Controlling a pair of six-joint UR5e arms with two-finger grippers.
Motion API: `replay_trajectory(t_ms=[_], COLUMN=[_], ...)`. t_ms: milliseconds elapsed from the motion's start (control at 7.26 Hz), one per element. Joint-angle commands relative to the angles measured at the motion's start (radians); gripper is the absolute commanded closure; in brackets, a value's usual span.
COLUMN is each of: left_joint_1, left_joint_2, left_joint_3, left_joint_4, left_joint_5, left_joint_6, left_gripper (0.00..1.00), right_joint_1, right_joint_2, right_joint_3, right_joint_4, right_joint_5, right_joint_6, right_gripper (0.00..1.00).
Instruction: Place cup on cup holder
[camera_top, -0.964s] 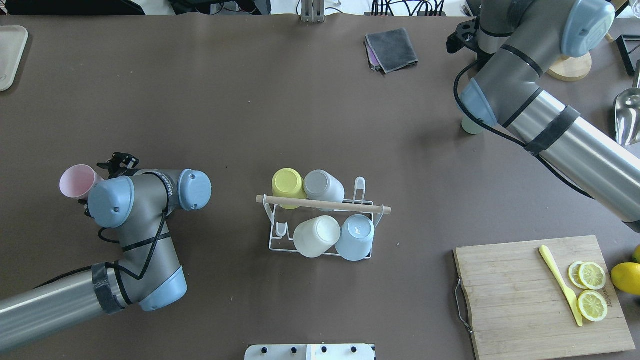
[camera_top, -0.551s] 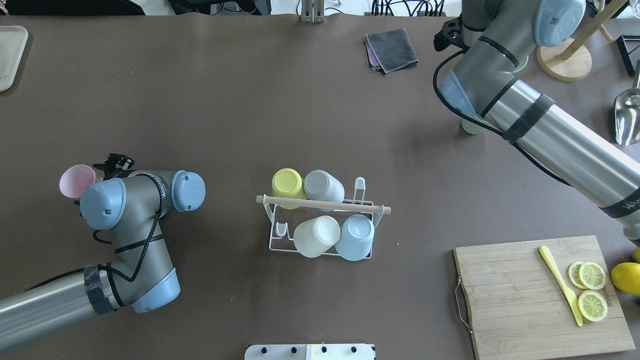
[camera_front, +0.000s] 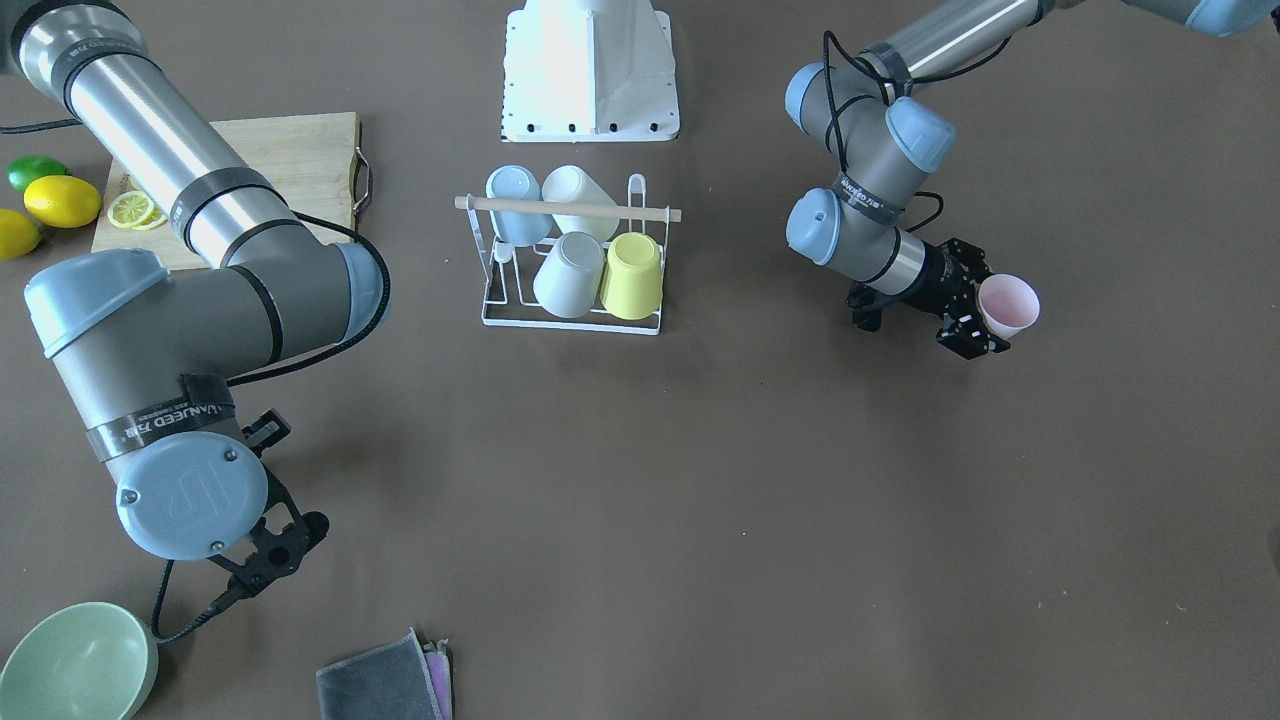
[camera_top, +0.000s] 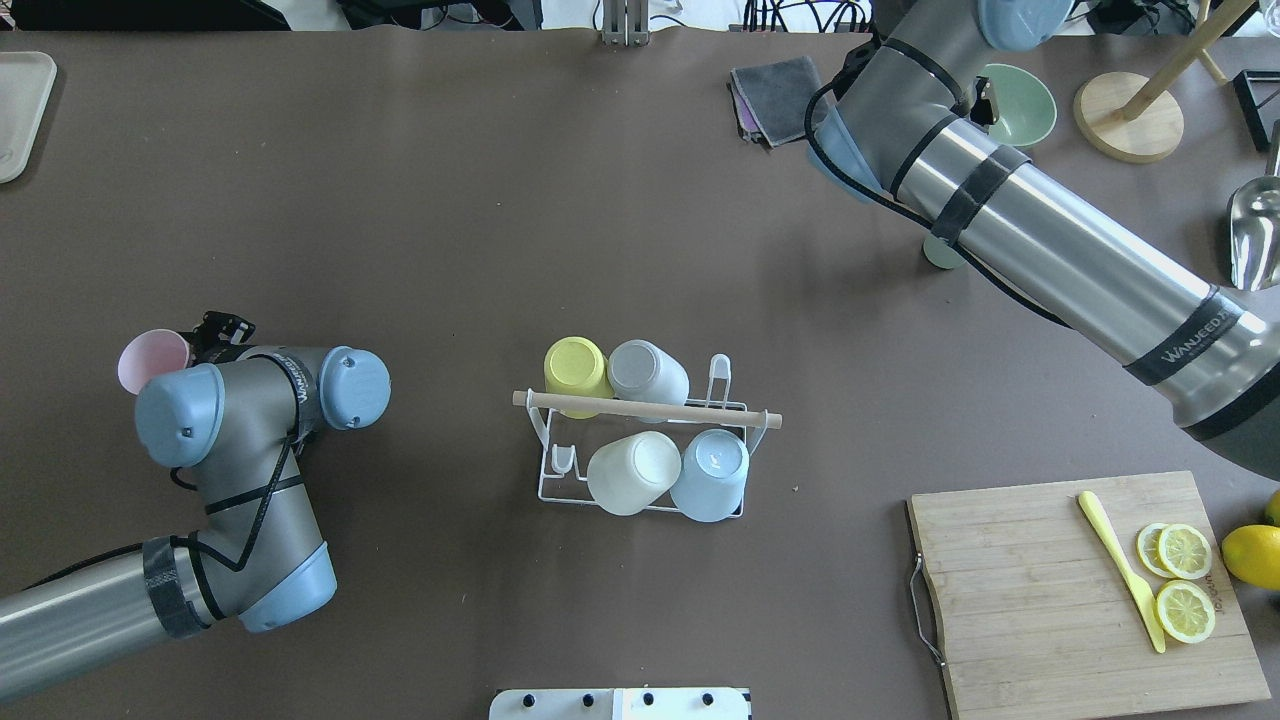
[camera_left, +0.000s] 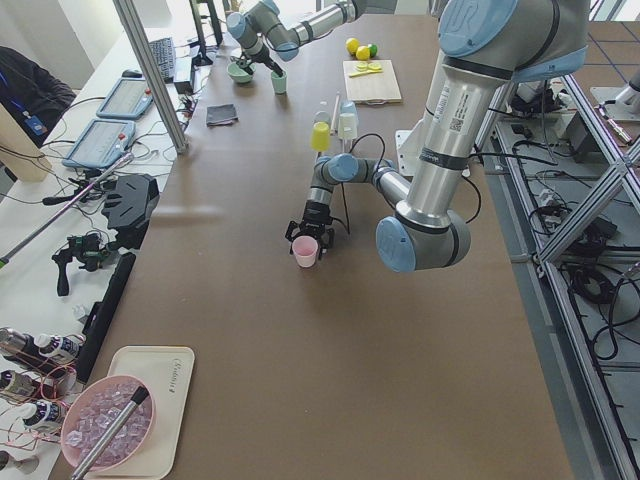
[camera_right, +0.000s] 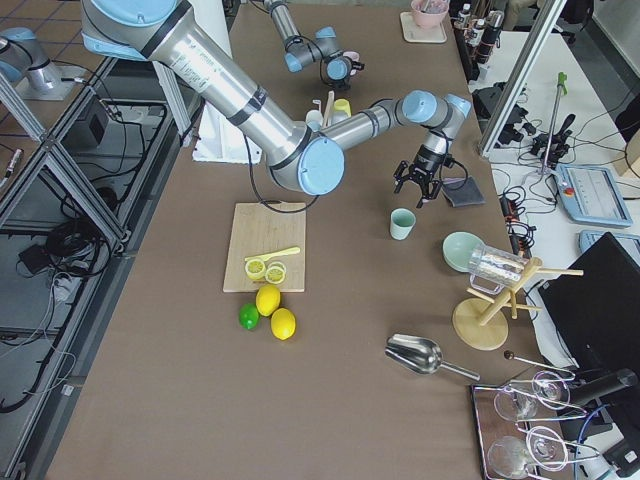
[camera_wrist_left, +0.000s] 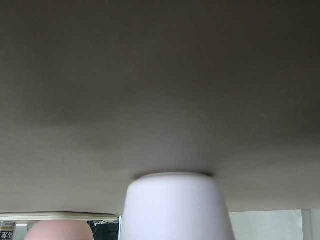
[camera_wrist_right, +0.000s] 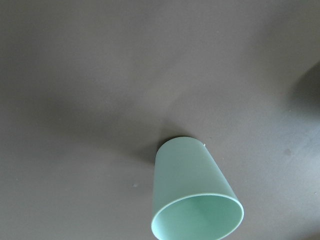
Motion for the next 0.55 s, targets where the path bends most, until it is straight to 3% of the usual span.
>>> replay_trajectory(t_ms=[0, 413], left_joint_1=[-0.004, -0.013], left_joint_2=[0.024, 0.056], left_joint_3=[-0.009, -0.05], left_joint_4=[-0.022, -0.027], left_joint_5=[-0.002, -0.002], left_joint_6=[-0.002, 0.0], left_gripper=[0.04, 0.07], right_joint_1=[-0.034, -0.076], right_joint_2=[0.046, 0.062], right_joint_3=[-0.033, -0.061], right_joint_4=[-0.023, -0.035], right_joint_5=[-0.108, -0.237], right_joint_6=[-0.102, -0.223], right_gripper=[0.04, 0.03])
